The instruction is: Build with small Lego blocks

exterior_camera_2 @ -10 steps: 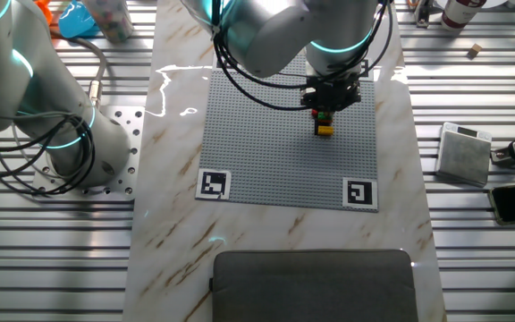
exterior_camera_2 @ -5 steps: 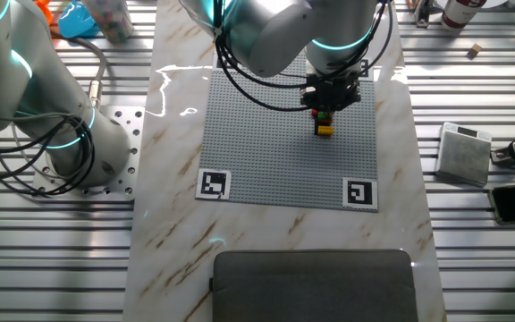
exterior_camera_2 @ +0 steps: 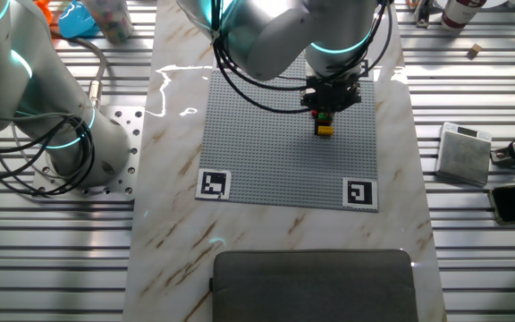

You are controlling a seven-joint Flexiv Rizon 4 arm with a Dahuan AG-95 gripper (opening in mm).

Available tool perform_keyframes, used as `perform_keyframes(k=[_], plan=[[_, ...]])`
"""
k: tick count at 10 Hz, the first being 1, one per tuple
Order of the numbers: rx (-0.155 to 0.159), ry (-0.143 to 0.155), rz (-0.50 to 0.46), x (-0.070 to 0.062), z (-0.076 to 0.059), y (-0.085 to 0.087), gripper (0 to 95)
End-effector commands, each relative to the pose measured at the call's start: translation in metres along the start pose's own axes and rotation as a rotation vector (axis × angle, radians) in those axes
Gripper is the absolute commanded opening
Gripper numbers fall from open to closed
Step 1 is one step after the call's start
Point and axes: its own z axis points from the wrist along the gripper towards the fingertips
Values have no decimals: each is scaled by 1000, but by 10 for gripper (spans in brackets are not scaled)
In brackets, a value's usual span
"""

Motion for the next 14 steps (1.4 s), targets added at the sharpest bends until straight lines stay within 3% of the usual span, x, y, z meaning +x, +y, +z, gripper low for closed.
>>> perform_keyframes(k=[1, 7, 9, 14], plan=[[-3, 4, 0, 0, 16, 1, 0], [-4, -10, 18, -2, 17, 4, 0], [11, -5, 12, -2, 18, 7, 0], [8, 5, 15, -2, 20, 8, 0]])
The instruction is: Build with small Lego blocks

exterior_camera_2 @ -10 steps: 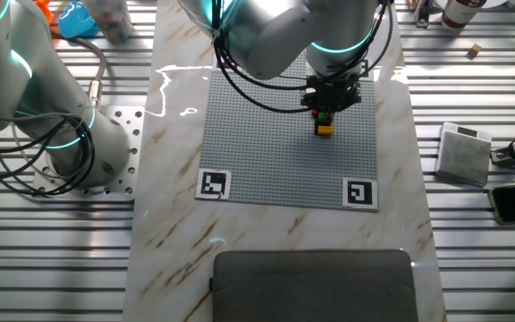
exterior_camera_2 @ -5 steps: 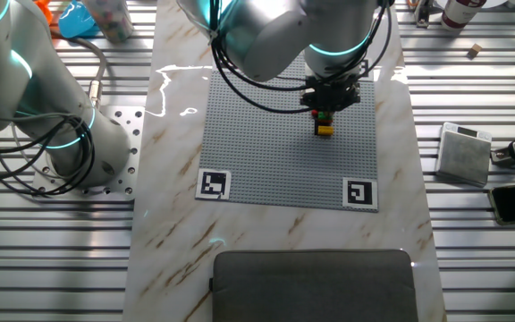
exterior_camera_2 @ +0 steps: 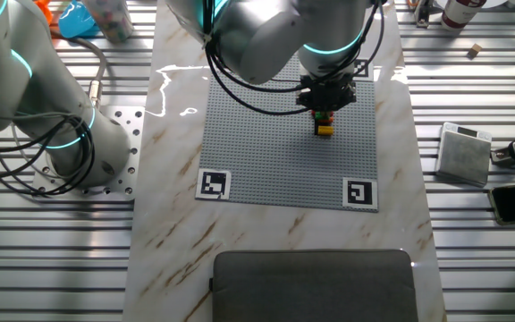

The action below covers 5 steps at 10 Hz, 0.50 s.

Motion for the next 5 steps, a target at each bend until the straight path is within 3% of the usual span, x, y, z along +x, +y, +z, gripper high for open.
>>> perform_keyframes(k=[1, 5], plan=[[-1, -2, 0, 1, 21, 1, 0], [1, 6, 3, 1, 21, 1, 0]])
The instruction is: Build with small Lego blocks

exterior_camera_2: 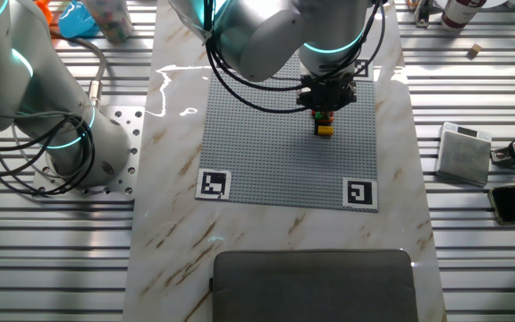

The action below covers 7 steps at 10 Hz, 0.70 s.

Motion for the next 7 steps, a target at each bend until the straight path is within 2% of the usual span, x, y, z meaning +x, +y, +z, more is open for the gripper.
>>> perform_keyframes(k=[1, 7], plan=[[4, -1, 2, 1, 22, 1, 0], [0, 3, 0, 0, 21, -11, 0]])
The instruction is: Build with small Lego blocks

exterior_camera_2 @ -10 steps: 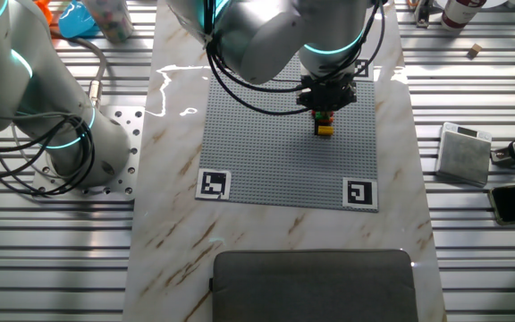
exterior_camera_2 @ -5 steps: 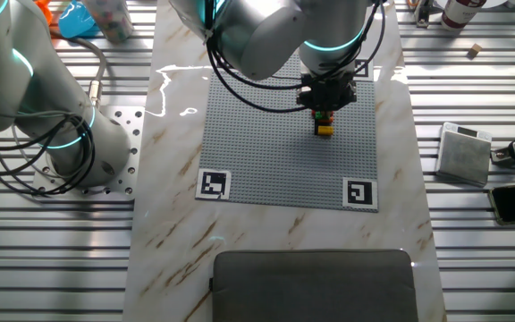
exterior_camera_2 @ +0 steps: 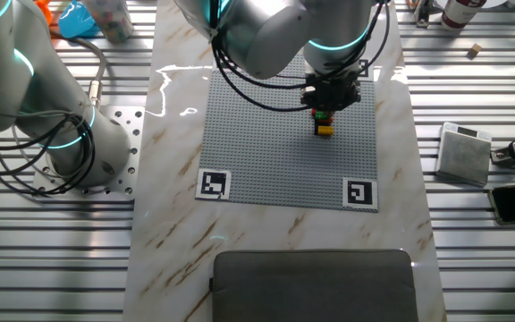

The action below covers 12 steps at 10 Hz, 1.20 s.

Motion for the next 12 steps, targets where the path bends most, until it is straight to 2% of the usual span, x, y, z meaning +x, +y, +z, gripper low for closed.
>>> perform_keyframes(k=[1, 5, 6, 7, 10, 12], plan=[[-5, 0, 6, 1, 19, 1, 0], [-9, -1, 19, 1, 15, 1, 0], [-12, 9, 27, 0, 10, 1, 0], [-12, 11, 29, 0, 8, 1, 0], [-28, 16, 39, 2, -8, 4, 0], [-32, 18, 43, 2, -12, 5, 0]])
